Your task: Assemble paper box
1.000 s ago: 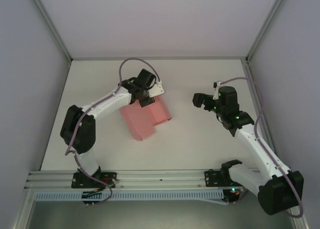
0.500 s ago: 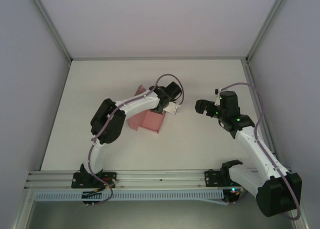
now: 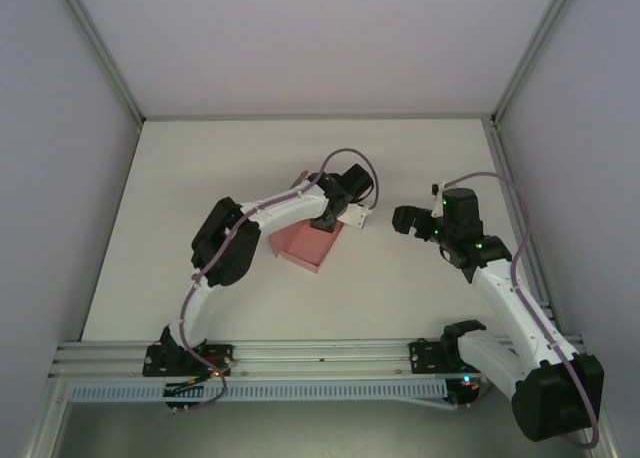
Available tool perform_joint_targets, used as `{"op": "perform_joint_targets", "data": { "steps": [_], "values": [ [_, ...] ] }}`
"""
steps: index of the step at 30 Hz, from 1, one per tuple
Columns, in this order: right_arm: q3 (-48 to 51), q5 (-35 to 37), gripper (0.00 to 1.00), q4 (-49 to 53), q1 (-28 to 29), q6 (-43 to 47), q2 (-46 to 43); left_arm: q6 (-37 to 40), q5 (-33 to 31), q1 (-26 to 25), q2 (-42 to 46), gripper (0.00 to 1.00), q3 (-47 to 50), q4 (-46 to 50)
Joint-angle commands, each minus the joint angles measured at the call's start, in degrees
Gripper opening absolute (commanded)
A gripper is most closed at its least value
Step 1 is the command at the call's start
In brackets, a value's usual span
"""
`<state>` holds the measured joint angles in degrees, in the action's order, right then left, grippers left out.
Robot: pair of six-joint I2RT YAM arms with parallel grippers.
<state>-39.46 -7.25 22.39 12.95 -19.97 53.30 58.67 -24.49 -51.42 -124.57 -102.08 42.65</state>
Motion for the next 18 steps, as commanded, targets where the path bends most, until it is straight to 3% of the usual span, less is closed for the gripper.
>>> {"op": "perform_joint_targets", "data": {
  "steps": [1,2,5,8,13,15,18],
  "values": [
    [-1.10,-3.39,1.00,-0.98,-0.40,2.19,-0.05,-3.51,7.22,0.51,8.39,0.87,-0.02,-3.76],
    [-1.24,-4.06,1.00,-1.50,-0.40,2.33,0.14,-4.99,8.82,0.65,10.37,0.98,1.27,-6.12],
    [-1.18,-6.88,1.00,-4.56,-0.39,3.08,0.45,-10.38,10.97,1.73,17.33,1.00,8.60,-17.20],
    [-0.70,-9.88,1.00,-8.22,-0.29,2.96,1.99,-19.69,6.56,2.79,23.95,1.00,14.67,-26.69],
    [-1.51,-14.13,1.00,-15.91,3.21,3.46,9.29,-49.32,0.40,5.02,35.01,1.00,20.11,-28.25],
    [-3.29,-12.89,1.00,-17.80,7.13,5.41,14.04,-61.44,3.52,8.18,39.60,1.00,23.59,-26.97],
    [-9.05,-8.51,0.99,-16.90,13.71,10.30,22.69,-73.22,7.77,13.73,45.16,1.00,29.97,-25.05]
  ]
}}
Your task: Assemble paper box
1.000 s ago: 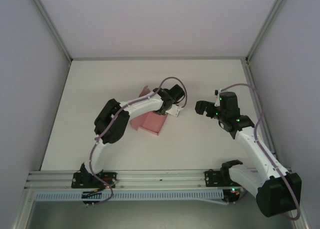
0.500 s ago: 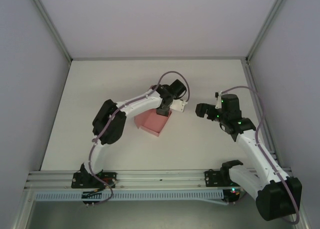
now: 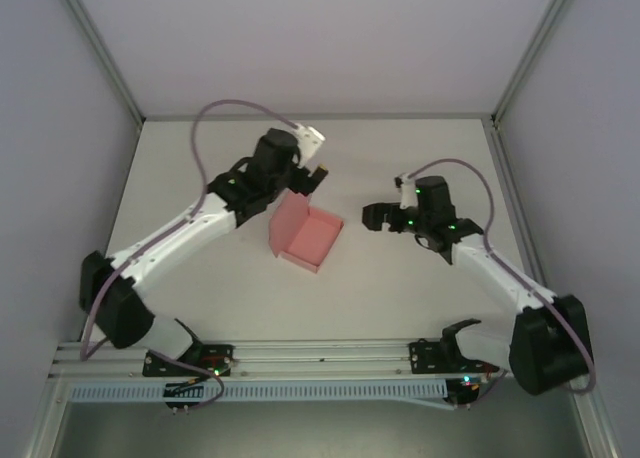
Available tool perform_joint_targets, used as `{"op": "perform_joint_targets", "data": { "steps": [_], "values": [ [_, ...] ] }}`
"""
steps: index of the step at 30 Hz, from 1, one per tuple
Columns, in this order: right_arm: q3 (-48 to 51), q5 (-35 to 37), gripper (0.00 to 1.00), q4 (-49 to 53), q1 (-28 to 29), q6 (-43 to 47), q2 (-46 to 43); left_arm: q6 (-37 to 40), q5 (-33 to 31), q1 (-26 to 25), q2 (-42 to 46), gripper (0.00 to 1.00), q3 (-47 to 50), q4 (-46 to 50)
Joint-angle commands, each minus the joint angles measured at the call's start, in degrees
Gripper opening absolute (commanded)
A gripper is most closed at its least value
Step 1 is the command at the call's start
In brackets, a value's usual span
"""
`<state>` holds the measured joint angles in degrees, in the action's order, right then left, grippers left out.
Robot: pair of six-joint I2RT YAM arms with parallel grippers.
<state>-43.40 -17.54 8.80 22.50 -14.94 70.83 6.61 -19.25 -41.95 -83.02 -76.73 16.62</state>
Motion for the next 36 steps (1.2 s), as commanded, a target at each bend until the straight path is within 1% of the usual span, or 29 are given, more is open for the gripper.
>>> {"op": "perform_joint_targets", "data": {
  "steps": [1,2,3,4,6,10,12,13,15,17,18,19,20,23,25,26,27,29,30,31,33,36],
  "values": [
    [-7.46,2.87,0.98,-2.56,5.66,6.66,8.29,-24.36,3.30,6.11,4.91,1.00,6.52,1.78],
    [-9.92,3.24,0.95,-1.45,6.96,8.12,11.49,-27.31,4.72,8.08,6.12,1.00,8.40,2.45],
    [-12.75,4.08,0.90,-0.08,8.22,9.51,15.14,-29.18,7.22,10.22,7.12,1.00,10.21,3.29],
    [-15.05,4.85,0.88,1.07,9.40,10.94,18.27,-30.45,9.18,11.75,7.92,1.00,11.73,3.96],
    [-19.79,7.17,0.86,3.25,11.73,13.01,24.54,-33.49,9.90,13.80,9.46,1.00,14.33,5.28],
    [-27.25,8.02,0.73,7.42,13.93,14.92,33.96,-35.45,10.72,15.84,11.56,1.00,18.79,4.83],
    [-29.17,8.58,0.70,7.81,14.46,14.89,36.51,-35.88,10.70,16.61,11.81,1.00,19.96,5.06],
    [-29.82,9.02,0.67,8.19,14.67,14.89,37.42,-35.91,10.71,16.85,11.96,1.00,20.35,4.97],
    [-31.02,10.49,0.66,9.30,15.19,14.94,38.93,-35.80,10.72,17.17,12.22,1.00,20.89,4.77],
    [-31.64,11.85,0.57,9.79,15.54,14.73,39.93,-35.62,10.65,17.32,12.60,1.00,21.07,4.62],
    [-31.75,12.71,0.49,9.60,15.63,14.06,40.23,-35.54,10.63,17.37,12.90,1.00,21.20,4.38],
    [-31.66,13.57,0.31,9.19,15.72,13.31,40.43,-35.36,10.64,17.39,13.07,1.00,21.27,4.21],
    [-31.52,14.41,0.21,8.84,15.82,12.82,40.36,-35.35,10.54,17.43,13.36,1.00,21.35,4.07],
    [-31.32,17.67,0.11,8.72,16.16,10.28,39.94,-35.18,10.19,17.43,13.84,1.00,21.35,3.57],
    [-30.55,21.26,0.04,9.37,16.50,6.91,38.80,-35.26,9.71,17.43,14.25,1.00,21.40,3.25],
    [-29.79,23.26,0.02,9.48,16.79,4.99,38.05,-35.40,9.46,17.42,14.37,1.00,21.40,3.24],
    [-28.61,26.80,0.00,9.55,17.40,1.58,37.10,-35.50,9.27,17.39,14.53,1.00,21.48,3.03],
    [-27.21,32.69,0.00,11.30,18.94,-4.23,35.48,-35.38,9.18,17.43,14.70,1.00,21.64,2.39],
    [-26.79,36.84,0.00,13.55,19.71,-9.78,34.97,-35.27,9.16,17.43,14.66,1.00,21.74,2.14],
    [-26.77,39.35,0.00,16.04,20.15,-15.74,34.67,-35.59,8.88,17.41,14.62,1.00,21.65,2.08],
    [-24.97,39.22,0.00,16.13,21.03,-21.36,33.92,-35.47,9.23,17.42,14.32,1.00,21.72,1.51],
    [-23.42,39.58,0.00,15.17,22.24,-25.10,33.32,-33.73,10.68,17.43,13.88,1.00,22.13,-0.21]
  ]
}}
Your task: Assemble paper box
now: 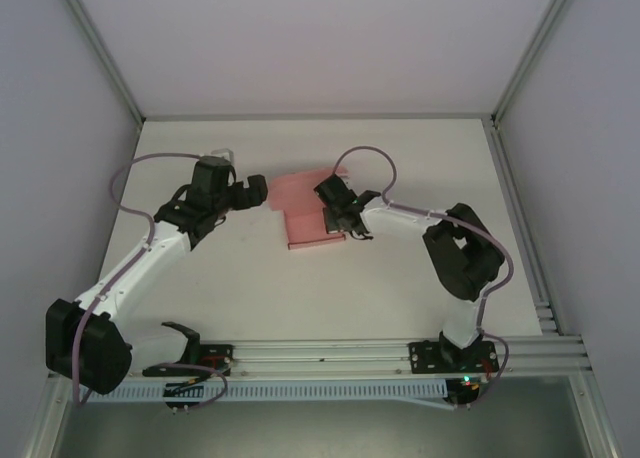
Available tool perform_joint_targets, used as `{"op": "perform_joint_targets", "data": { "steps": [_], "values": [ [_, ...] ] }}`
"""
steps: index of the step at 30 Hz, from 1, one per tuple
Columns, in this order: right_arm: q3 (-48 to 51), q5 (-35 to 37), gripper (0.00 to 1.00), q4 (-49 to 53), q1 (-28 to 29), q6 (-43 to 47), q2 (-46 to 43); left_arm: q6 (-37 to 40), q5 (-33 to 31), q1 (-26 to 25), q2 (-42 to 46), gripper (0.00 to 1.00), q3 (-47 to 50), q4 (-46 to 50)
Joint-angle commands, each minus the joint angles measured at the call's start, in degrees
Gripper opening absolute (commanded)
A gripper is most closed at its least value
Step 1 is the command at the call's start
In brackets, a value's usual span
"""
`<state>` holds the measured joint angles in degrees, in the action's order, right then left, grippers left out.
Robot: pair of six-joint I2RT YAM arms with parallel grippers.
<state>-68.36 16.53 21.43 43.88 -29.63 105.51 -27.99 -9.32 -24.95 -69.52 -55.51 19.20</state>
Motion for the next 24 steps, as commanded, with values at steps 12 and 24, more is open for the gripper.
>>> {"op": "perform_joint_targets", "data": {
  "steps": [12,24],
  "values": [
    [5.18,9.64,0.69,-0.54,1.71,-0.51,-10.62,22.75,21.33,0.43,-2.46,1.00,4.09,-11.35],
    [4.22,-26.75,1.00,-11.28,-15.07,34.60,-17.62,40.30,22.98,0.52,-21.44,0.85,-13.12,-1.93]
  ]
}}
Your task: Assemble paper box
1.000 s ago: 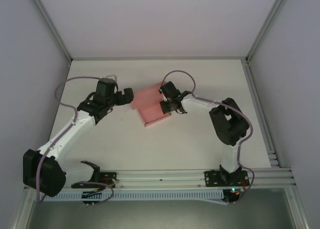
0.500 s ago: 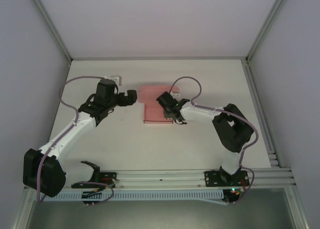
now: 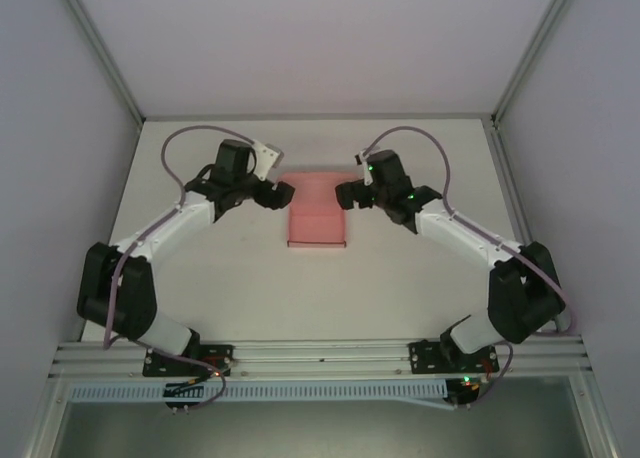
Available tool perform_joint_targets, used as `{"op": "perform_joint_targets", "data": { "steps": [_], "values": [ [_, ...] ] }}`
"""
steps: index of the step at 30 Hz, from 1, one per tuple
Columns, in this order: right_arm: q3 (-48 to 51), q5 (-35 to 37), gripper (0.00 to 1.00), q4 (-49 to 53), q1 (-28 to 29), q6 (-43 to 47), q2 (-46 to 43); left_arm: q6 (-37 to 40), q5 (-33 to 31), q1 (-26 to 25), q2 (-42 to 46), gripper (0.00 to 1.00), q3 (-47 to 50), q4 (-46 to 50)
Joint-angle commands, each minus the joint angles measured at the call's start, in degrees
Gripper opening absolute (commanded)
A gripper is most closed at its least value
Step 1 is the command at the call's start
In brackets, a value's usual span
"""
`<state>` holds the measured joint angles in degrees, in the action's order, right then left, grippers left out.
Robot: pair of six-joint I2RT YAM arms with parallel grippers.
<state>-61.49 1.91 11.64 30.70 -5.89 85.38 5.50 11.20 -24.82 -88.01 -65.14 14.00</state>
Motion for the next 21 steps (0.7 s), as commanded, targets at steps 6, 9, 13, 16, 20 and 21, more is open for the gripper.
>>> {"op": "perform_joint_targets", "data": {
  "steps": [6,9,13,16,20,21],
  "values": [
    [-11.96,-20.40,0.92,9.11,-5.94,17.15,10.53,10.60,3.41,0.38,-8.39,0.78,-7.08,5.79],
    [-14.38,-22.32,0.77,11.90,-6.61,17.91,13.41,11.00,3.38,0.38,-10.12,0.63,-9.02,7.80],
    [-15.85,-22.79,0.46,13.83,-6.62,17.46,15.15,10.45,3.31,0.36,-10.43,0.27,-9.55,7.73],
    [-15.27,-21.63,0.28,13.20,-6.65,17.08,14.68,9.52,3.29,0.38,-10.34,0.05,-9.56,7.39],
    [-14.09,-22.04,0.10,12.45,-6.65,16.64,14.04,8.12,3.34,0.22,-10.08,0.00,-8.74,6.41],
    [-13.86,-22.50,0.09,12.31,-6.62,16.69,13.96,7.43,3.34,0.17,-10.00,0.00,-8.55,6.26]
  ]
}}
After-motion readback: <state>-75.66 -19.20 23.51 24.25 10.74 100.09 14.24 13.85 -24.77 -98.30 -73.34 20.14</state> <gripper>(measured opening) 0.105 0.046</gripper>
